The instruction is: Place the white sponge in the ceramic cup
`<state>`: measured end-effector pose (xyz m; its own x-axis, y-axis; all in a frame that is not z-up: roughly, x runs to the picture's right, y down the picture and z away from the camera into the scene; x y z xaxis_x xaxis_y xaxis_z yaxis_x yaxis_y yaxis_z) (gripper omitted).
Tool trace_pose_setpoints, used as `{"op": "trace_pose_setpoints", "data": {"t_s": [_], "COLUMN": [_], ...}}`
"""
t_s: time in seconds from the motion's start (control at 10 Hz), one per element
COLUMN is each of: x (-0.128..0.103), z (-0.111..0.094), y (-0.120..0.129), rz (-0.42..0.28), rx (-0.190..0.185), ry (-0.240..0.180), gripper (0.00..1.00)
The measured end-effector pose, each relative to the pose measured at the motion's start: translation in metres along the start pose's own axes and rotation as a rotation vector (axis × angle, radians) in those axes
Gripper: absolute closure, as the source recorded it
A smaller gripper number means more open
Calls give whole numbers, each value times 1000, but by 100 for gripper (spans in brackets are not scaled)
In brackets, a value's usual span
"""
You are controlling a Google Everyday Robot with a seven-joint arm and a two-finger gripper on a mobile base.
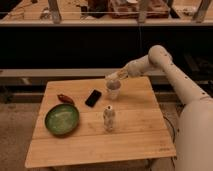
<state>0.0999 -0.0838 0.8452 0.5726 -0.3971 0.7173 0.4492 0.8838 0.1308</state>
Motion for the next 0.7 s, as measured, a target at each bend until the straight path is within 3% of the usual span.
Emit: {"op": "trace_pose_setpoints", "data": {"t_s": [0.1,0.2,0.7], "x": [0,0,-3], "z": [0,1,1], "y": [-1,0,0], "rz": [1,1,2], "rx": [-1,-2,-4], "ry": [-1,-2,-15], "gripper": [22,20,20]}}
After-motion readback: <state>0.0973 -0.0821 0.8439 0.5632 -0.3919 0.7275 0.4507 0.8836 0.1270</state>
